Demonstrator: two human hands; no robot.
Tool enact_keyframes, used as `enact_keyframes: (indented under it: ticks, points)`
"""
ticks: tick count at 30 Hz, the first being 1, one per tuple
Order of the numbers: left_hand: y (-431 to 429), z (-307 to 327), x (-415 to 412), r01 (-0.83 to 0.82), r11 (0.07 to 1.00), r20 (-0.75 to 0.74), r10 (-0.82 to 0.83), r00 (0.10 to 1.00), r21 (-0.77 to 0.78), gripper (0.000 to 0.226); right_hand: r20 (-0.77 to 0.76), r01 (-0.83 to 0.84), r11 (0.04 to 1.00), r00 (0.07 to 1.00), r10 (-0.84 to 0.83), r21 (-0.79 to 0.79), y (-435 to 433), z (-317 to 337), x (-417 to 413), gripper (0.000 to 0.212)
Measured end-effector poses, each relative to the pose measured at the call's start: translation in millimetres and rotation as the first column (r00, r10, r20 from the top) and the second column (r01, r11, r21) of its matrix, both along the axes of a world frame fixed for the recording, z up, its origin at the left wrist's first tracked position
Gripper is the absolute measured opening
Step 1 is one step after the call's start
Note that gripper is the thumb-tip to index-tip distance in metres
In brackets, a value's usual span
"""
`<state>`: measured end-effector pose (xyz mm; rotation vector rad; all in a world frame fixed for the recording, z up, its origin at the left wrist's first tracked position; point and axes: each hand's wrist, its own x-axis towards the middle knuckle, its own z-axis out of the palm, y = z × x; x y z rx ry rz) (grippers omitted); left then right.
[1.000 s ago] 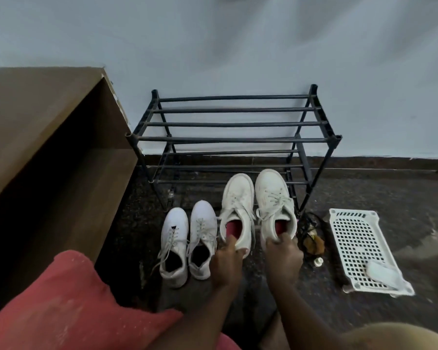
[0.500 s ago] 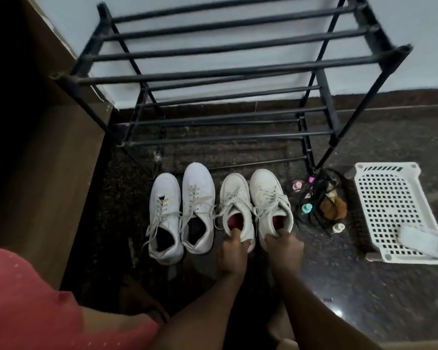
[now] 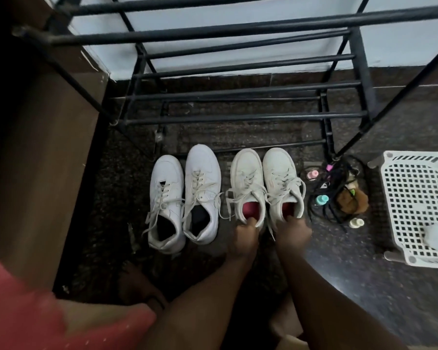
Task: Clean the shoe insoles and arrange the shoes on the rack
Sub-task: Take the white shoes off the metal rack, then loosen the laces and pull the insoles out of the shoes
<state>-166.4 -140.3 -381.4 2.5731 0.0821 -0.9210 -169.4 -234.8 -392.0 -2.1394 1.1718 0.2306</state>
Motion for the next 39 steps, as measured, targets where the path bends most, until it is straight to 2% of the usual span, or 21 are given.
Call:
enact_keyframes:
  ticks: [3,5,8,9,11,13,17,20,23,26,29,31,34,36,39]
  points:
    - [6.1,6.8,3.8,0.042,0.997,-0.007,-0.042,0.999,-0.067,0.036,-0.048,0.033,0.999,0.998,-0.032,0.017,4.2,6.3,5.6,0.024]
    - [15.9,17.8,4.9,0.056,0.996,0.005,-0.056,0.998,-0.072,0.044,-0.016,0.066,0.996,0.998,-0.065,0.063,13.1,13.2,6.9,0.030]
    - [43.6,26.2,3.4,0.003,1.000,0.142,0.000,0.990,-0.017,0.038,0.071,0.067,0.984,0.994,-0.080,0.163,30.4,17.2,6.5,0.044]
    - [54.2,29.5,2.1,-0.029,1.000,0.163,0.028,0.986,0.003,0.034,0.072,0.039,0.985,0.996,-0.052,0.166,37.9,19.2,7.3,0.047]
    - [79.2,33.7,-0.4,-0.107,0.994,0.207,0.102,0.973,0.013,0.032,0.077,-0.054,0.992,0.996,0.045,0.111,57.9,29.7,11.3,0.037]
    - [106.7,40.4,-0.5,-0.190,0.981,0.267,0.175,0.948,0.028,0.031,0.163,-0.176,0.984,0.972,0.168,0.033,82.5,44.1,15.8,0.031]
    - [166.8,39.2,5.0,-0.336,0.942,0.383,0.308,0.871,0.006,0.026,0.216,-0.383,0.920,0.909,0.357,0.088,133.2,63.0,28.5,0.029]
    - [206.7,29.3,18.3,-0.426,0.905,0.341,0.401,0.850,-0.001,0.026,0.193,-0.500,0.849,0.862,0.469,0.173,174.2,66.0,44.1,0.029]
    - [232.4,14.4,32.3,-0.424,0.904,0.284,0.420,0.862,-0.051,0.027,0.170,-0.546,0.806,0.838,0.519,0.229,207.8,56.5,59.4,0.022]
    - [245.8,1.8,45.7,-0.331,0.937,0.261,0.349,0.900,-0.112,0.031,0.106,-0.537,0.805,0.842,0.529,0.252,230.9,40.7,70.2,0.022]
    - [245.4,-4.3,60.3,-0.208,0.958,0.214,0.248,0.945,-0.197,0.028,0.039,-0.465,0.852,0.882,0.470,0.240,242.8,26.9,77.3,0.015]
    - [242.8,-9.0,65.9,-0.168,0.961,0.233,0.219,0.948,-0.219,0.031,0.015,-0.421,0.878,0.903,0.429,0.227,245.4,20.6,81.4,0.015]
    - [240.9,-13.1,70.3,-0.142,0.970,0.250,0.190,0.949,-0.199,0.034,0.038,-0.344,0.896,0.937,0.348,0.280,243.7,19.0,88.2,0.019]
    - [241.9,-14.6,73.0,-0.186,0.961,0.243,0.234,0.941,-0.204,0.038,0.041,-0.315,0.895,0.947,0.319,0.315,240.9,16.9,93.0,0.020]
    - [243.9,-15.4,75.8,-0.228,0.945,0.235,0.283,0.930,-0.234,0.028,0.089,-0.190,0.883,0.982,0.168,0.428,242.6,20.4,103.7,0.008]
